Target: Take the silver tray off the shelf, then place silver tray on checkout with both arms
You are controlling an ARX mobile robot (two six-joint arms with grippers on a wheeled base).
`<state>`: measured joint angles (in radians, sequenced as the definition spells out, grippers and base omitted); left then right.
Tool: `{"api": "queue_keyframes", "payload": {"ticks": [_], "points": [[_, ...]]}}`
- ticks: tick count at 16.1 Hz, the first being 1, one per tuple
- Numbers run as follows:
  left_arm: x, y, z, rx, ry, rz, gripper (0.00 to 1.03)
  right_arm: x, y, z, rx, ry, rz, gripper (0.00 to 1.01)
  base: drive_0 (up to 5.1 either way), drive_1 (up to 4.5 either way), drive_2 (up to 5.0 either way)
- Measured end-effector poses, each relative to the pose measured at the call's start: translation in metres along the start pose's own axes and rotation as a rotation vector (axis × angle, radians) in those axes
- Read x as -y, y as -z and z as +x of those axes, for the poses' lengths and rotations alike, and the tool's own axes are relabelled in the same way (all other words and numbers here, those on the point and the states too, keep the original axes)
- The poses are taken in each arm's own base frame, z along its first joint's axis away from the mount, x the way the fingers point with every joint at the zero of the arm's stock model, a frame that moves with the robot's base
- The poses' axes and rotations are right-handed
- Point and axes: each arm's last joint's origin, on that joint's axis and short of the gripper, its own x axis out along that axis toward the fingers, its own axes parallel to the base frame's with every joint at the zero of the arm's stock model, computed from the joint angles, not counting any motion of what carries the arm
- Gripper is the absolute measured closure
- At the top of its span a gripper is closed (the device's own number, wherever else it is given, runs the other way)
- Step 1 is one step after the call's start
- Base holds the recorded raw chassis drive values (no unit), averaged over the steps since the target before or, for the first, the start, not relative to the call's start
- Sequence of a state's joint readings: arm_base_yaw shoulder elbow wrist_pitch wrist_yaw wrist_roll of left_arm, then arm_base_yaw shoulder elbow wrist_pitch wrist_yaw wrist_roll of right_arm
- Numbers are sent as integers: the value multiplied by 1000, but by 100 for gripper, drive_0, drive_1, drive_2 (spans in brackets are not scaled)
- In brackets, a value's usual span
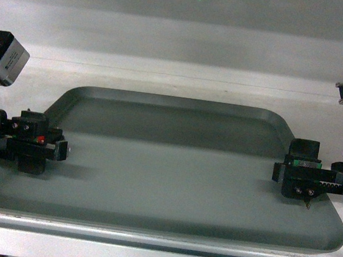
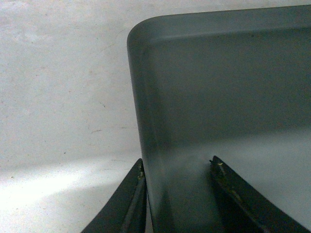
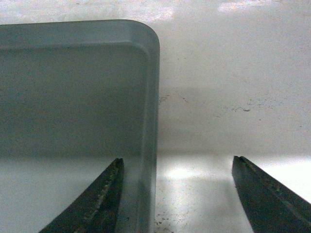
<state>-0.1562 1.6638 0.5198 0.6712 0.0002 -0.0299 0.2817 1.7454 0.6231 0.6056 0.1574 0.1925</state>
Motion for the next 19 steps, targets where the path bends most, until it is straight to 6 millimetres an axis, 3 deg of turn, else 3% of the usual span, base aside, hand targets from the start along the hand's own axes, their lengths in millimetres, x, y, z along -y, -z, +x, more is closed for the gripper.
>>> {"api": "queue_keyframes", "payload": {"ticks": [1,2,5,14,15,17,19], "points": [[1,0,0,-4,-17,-5,93,-6,1,-4,-3,-8,6,62,0,0,0],[2,-1,-2,-1,-15,-52,99,-9,1,-7,-5,-15,1,77,0,0,0],[6,-2,-3,-5,-6,-77,100,-9,0,-11,-2,1,14,98,0,0,0],[17,-12,-14,11,-1,-73,100,-7,-19,-34,84,14,40,99,0,0,0],[19,-20,-22,32,4,-72,100,-6,-26,-43,118,11,38,99,0,0,0],[22,-51,-58,138,20,-62,100,3,-44,-67,174,-10,43,99,0,0,0],[23,-54,-59,125,21,-55,100,5,-45,-68,158,-6,43,99,0,0,0]]}}
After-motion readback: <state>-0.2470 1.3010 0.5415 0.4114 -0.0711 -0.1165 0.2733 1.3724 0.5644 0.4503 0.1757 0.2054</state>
